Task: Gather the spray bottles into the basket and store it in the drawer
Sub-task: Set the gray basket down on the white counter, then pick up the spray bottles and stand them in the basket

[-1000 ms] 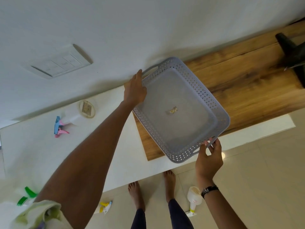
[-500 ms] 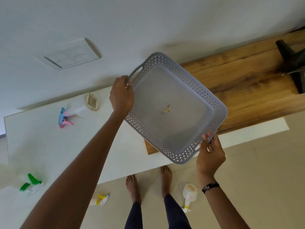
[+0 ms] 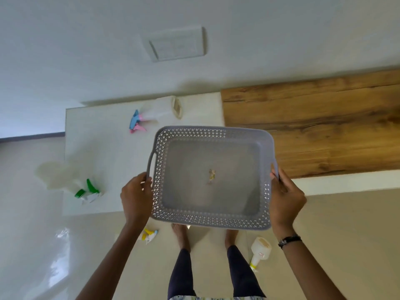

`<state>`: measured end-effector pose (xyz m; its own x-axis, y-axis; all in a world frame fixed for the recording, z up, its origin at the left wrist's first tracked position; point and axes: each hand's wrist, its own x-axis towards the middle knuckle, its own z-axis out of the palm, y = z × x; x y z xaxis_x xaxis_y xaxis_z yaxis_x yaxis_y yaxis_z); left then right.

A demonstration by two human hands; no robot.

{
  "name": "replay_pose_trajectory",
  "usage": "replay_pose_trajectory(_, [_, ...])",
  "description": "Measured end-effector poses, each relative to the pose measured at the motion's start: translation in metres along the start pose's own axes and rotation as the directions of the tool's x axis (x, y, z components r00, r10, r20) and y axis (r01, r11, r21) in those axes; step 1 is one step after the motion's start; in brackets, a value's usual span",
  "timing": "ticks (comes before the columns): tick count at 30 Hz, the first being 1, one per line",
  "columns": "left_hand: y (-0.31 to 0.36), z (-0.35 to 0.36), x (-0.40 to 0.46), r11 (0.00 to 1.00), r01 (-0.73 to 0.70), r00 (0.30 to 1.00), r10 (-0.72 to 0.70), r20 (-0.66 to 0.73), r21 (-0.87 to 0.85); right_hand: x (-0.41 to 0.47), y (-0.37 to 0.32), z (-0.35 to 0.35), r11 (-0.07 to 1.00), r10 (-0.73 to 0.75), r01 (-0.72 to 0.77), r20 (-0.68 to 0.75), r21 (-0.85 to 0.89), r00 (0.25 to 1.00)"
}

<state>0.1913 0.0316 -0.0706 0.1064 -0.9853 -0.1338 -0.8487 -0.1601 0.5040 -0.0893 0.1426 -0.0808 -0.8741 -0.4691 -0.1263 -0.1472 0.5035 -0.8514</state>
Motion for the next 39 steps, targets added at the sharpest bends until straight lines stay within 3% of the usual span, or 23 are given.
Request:
replay_pose_trajectory(8, [-0.094,-0.037,0.012,0.987,0.161,0.986,-0.162,-0.033,-0.025,-0.059,-0.018,0.085,0.999,-0.047,0.046,0.133,0.007,0.99])
replay_pose_trajectory(14, [-0.14,-0.044,0.04,0.99,0.135,0.991,-0.134,-0.007,0.043,-0.08,-0.01,0.129,0.999,-0.045,0.043,0.141,0.019,0.989])
replay_pose_trajectory(26, [-0.177,-0.041,0.067,1.0,0.002,0.996,-0.002,0.085,-0.006,-0.086,0.007,0.154,0.989,-0.079,0.096,0.149,-0.112,0.986])
replay_pose_trajectory(30, [-0.177,-0.04,0.068,0.997,0.045,0.993,-0.038,0.11,-0.059,-0.09,0.002,0.152,0.987,-0.073,0.095,0.168,-0.127,0.983])
replay_pose_trajectory(32, [-0.17,-0.04,0.069,0.992,0.072,0.996,-0.065,0.067,-0.102,-0.093,-0.006,0.154,0.972,-0.151,0.17,0.126,-0.161,0.98])
replay_pose_trajectory(34, [-0.157,-0.04,0.073,0.99,0.022,0.999,-0.025,-0.02,-0.138,-0.093,-0.021,0.162,0.917,-0.327,0.35,0.144,-0.188,0.934])
replay_pose_trajectory(36, [-0.136,-0.038,0.083,0.981,-0.028,0.998,0.017,-0.058,-0.194,-0.09,-0.043,0.179,0.828,-0.483,0.53,0.247,-0.183,0.84])
replay_pose_trajectory(39, [-0.096,-0.033,0.106,0.943,-0.043,0.999,0.045,-0.001,-0.33,-0.078,-0.085,0.221,0.679,-0.625,0.718,0.392,-0.154,0.675])
